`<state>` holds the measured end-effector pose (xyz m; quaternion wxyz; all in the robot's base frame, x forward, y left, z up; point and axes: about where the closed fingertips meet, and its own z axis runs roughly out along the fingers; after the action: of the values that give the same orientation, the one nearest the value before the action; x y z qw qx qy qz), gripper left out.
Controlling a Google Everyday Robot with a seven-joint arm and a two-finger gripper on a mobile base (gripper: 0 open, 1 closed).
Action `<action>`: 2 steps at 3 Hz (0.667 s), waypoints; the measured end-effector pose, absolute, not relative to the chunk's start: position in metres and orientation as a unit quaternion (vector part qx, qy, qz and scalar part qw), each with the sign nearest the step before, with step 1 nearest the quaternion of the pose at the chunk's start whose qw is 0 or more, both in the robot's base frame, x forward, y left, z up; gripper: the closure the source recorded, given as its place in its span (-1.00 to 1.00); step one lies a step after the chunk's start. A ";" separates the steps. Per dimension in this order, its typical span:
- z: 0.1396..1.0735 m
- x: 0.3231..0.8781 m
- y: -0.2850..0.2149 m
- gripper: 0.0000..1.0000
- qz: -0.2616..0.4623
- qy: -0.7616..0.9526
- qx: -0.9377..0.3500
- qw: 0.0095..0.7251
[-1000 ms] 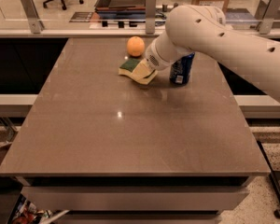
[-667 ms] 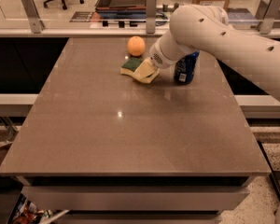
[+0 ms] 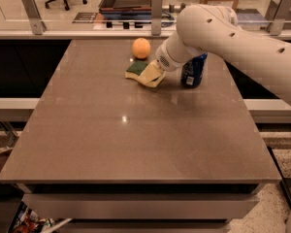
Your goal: Move sponge near orange
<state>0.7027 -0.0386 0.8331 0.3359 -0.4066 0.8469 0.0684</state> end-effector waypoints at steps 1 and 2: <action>0.833 0.703 -0.038 -0.27 0.069 0.847 -0.407 0.335; 0.834 0.703 -0.038 -0.74 0.069 0.847 -0.407 0.335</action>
Offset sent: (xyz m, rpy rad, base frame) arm -0.0001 0.0007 -0.0002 -0.0002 0.0009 0.0011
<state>0.7026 -0.0379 0.8343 0.3354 -0.4071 0.8468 0.0687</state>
